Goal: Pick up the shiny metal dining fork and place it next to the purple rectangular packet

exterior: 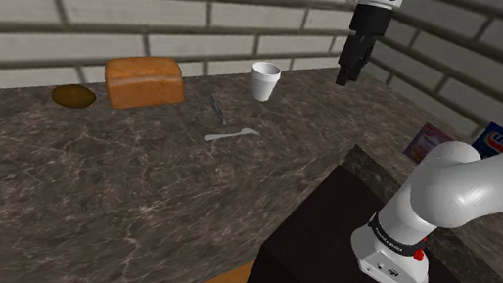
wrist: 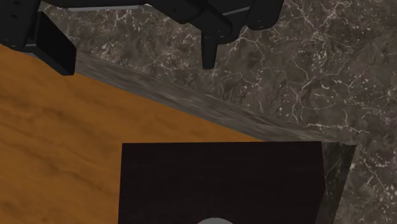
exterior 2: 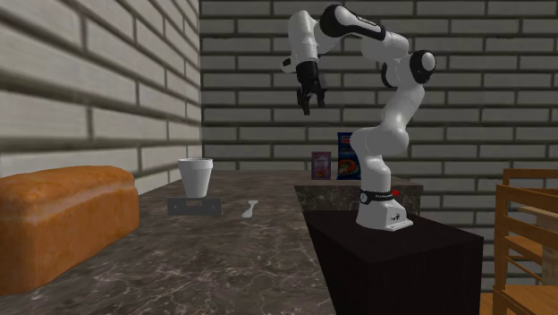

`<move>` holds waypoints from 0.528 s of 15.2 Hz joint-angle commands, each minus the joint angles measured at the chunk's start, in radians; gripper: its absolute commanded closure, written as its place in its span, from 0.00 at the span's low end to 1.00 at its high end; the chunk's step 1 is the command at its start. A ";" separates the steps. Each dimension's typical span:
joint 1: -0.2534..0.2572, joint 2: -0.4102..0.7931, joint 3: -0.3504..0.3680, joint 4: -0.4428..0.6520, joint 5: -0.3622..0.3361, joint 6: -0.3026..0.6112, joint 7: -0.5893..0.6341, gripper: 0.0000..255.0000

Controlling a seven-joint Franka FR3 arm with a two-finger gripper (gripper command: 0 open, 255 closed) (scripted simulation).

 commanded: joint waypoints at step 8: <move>0.057 0.215 -0.042 -0.006 -0.022 0.194 -0.205 0.00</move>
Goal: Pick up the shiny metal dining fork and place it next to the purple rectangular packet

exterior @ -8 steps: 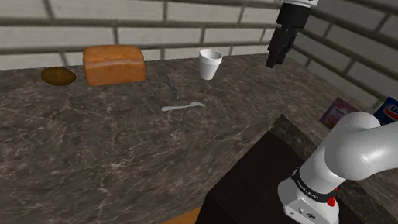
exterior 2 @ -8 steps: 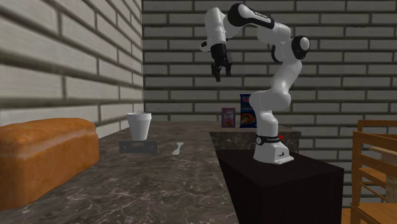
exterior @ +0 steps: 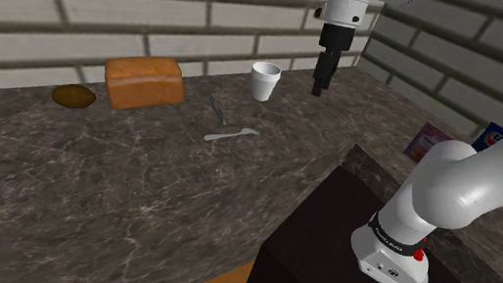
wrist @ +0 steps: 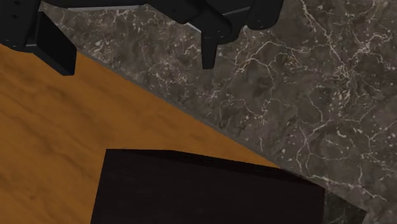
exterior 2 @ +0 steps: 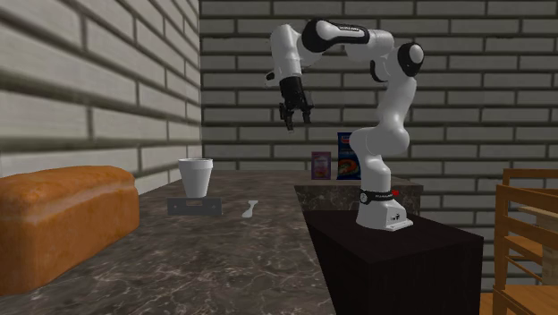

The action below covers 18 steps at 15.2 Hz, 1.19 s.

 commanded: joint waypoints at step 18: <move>0.117 0.694 0.004 0.283 0.038 0.352 -0.489 0.00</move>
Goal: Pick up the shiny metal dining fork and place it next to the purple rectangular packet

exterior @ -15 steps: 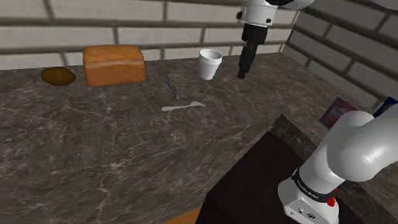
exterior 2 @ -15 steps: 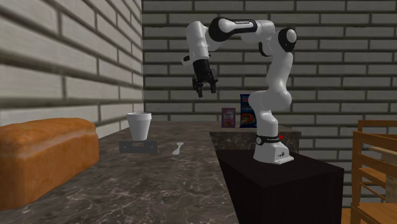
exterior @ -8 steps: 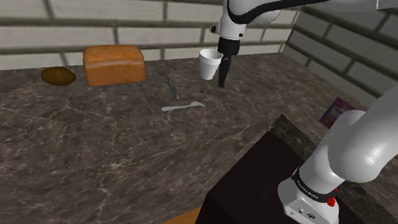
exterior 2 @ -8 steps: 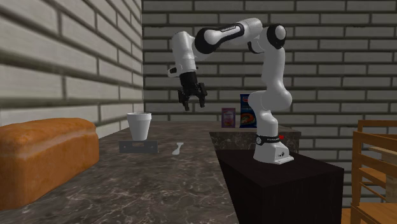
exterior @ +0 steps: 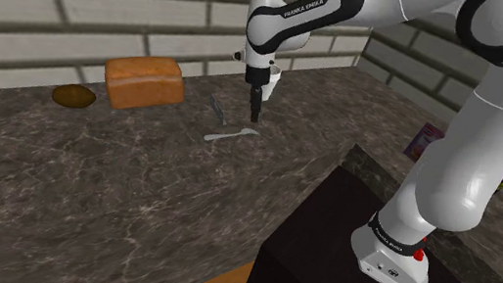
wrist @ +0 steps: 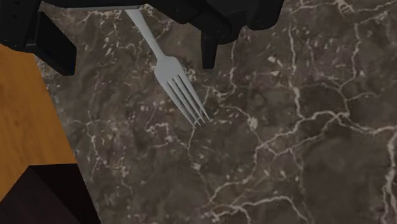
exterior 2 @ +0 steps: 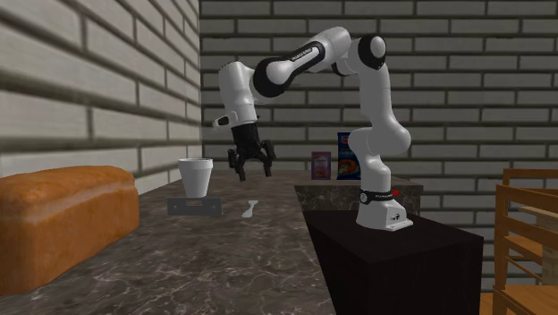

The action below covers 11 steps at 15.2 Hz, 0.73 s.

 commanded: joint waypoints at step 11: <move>0.018 0.162 0.029 0.025 0.015 0.131 -0.078 0.00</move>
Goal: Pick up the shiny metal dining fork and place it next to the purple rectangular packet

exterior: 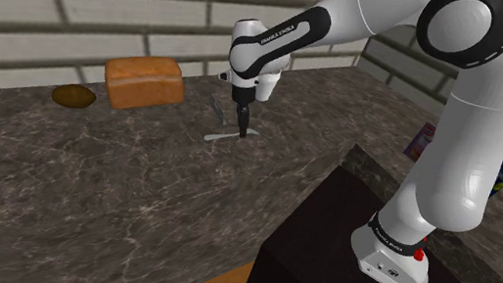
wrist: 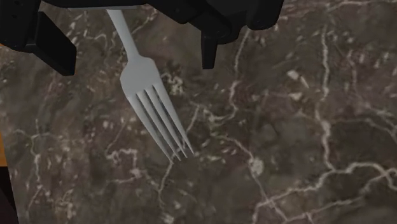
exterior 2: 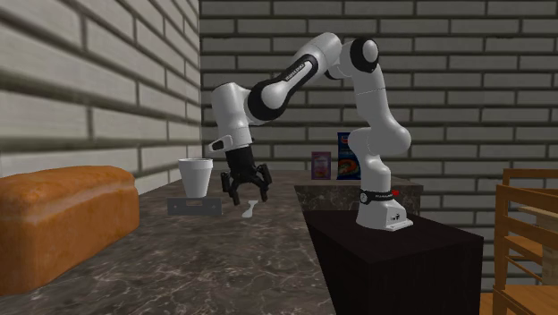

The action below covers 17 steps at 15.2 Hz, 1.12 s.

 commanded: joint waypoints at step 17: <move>0.001 0.005 0.001 -0.006 0.001 0.011 0.000 1.00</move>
